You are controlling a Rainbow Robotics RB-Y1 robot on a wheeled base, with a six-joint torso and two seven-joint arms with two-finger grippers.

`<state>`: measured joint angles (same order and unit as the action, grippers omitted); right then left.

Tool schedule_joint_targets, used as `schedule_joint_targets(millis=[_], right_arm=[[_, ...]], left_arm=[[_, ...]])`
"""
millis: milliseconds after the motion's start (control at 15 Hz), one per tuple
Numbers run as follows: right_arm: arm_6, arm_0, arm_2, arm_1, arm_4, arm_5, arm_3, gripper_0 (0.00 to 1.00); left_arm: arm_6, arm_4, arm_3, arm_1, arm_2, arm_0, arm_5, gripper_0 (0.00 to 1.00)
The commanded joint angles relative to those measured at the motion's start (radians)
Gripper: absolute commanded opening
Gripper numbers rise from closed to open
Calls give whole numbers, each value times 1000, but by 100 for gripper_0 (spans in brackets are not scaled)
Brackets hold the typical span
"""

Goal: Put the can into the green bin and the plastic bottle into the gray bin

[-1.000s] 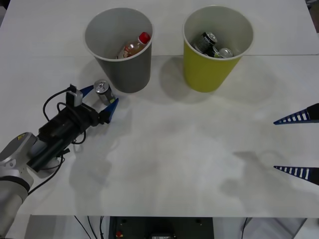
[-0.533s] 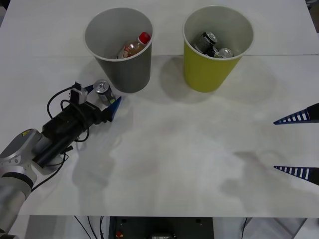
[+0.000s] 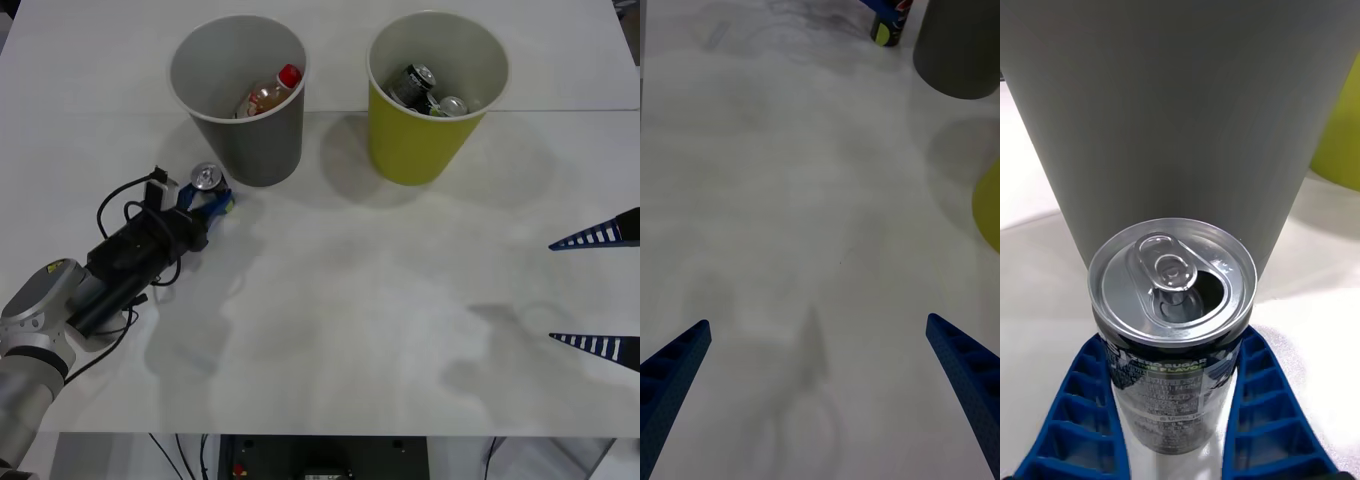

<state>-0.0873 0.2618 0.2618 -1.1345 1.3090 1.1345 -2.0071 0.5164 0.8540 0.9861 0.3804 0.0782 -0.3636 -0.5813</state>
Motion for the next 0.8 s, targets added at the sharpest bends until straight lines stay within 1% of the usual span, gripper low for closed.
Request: schedule_joint_targets(millis=[67, 333, 533, 667, 733, 800], right_arm=[[0, 0, 0, 0, 0, 0, 0, 100], [0, 0, 0, 0, 0, 0, 0, 100], [0, 0, 0, 0, 0, 0, 0, 100], [0, 0, 0, 0, 0, 0, 0, 100], [0, 0, 0, 0, 0, 0, 0, 100], [0, 0, 0, 0, 0, 0, 0, 100]], left_arm=[[-3, 16, 0, 0, 0, 0, -9, 0], [-4, 14, 9, 0, -1, 5, -25, 0], [-18, 20, 85, 3, 0, 58, -11, 0], [-58, 80, 200, 12, 0, 134, 43, 0], [-145, 135, 273, 26, -1, 178, 51, 0], [-203, 181, 322, 37, -1, 207, 57, 0]])
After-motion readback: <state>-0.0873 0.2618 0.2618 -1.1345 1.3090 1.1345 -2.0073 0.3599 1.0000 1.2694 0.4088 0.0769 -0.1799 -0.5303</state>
